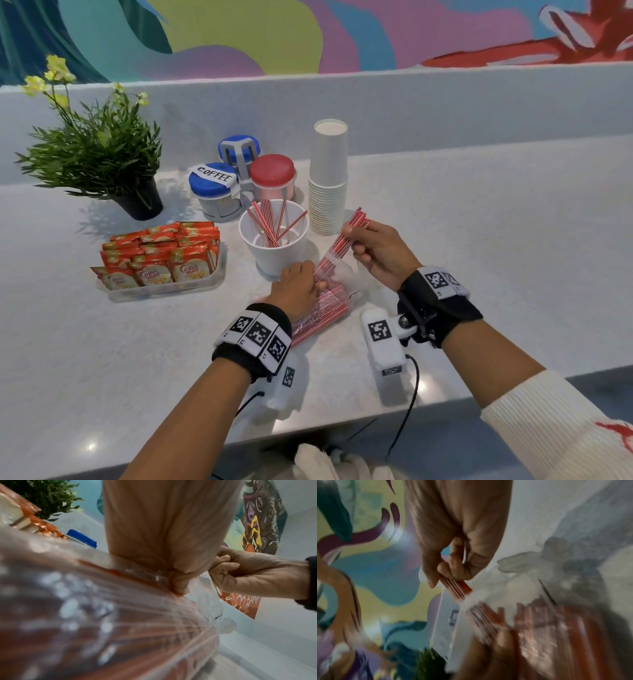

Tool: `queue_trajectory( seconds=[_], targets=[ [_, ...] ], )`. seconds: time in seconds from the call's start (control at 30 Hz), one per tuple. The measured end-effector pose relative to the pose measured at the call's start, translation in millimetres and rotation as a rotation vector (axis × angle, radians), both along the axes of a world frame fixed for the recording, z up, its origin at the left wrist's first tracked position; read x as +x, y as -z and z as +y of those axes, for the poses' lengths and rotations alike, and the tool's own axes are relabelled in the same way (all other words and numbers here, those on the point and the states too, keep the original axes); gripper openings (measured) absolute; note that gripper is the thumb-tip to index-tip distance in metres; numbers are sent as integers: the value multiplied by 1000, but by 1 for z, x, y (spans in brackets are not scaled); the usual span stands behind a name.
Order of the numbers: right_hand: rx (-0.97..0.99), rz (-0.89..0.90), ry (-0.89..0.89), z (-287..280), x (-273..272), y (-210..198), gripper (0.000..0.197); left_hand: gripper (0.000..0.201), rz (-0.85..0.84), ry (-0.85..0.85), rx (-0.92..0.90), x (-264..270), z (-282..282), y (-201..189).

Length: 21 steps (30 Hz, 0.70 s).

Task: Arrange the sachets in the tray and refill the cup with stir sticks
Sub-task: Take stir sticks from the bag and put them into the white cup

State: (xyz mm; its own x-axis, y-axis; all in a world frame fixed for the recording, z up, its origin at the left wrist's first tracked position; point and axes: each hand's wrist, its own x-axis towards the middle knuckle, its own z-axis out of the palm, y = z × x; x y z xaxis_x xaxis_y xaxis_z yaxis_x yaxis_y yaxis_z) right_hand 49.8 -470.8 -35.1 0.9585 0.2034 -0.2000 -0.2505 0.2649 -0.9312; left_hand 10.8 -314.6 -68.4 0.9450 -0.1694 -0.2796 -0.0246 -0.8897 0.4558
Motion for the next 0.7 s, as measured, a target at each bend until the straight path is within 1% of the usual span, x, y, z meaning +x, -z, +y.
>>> queue_trajectory(
  seconds=[0.03, 0.1, 0.13, 0.2, 0.27, 0.3, 0.37, 0.43, 0.47, 0.53, 0.6, 0.7],
  targets=[
    [-55, -21, -47, 4, -4, 2, 7, 25, 0, -2, 6, 0, -1, 0],
    [-268, -99, -117, 15, -11, 8, 8, 24, -1, -5, 20, -1, -3, 0],
    [-368, -134, -105, 20, -13, 11, 11, 24, 0, -6, 20, -2, -3, -1],
    [-477, -182, -7, 26, -12, 14, 17, 23, -2, -4, 15, -3, -2, -4],
    [-471, -201, 119, 24, -9, 12, 25, 26, -8, 21, 31, -5, -3, -9],
    [-447, -205, 186, 20, -7, 9, 30, 33, -23, 39, 44, -7, -3, -12],
    [-413, -208, 312, 9, -3, 2, 35, 47, -102, 57, 59, -10, -8, -19],
    [-352, -200, 417, -3, 3, -5, 36, 50, -175, 80, 69, -10, -15, -27],
    [-305, -192, 459, -8, 6, -7, 36, 49, -165, 111, 82, -10, -18, -30],
    [-267, -196, 524, -16, 11, -8, 36, 51, -79, 183, 148, -6, -23, -32],
    [-309, -208, 574, -20, 11, -6, 37, 61, 17, 226, 213, -1, -24, -27],
    [-354, -187, 620, -23, 11, 2, 37, 78, 146, 237, 232, 1, -22, -17]
  ],
)
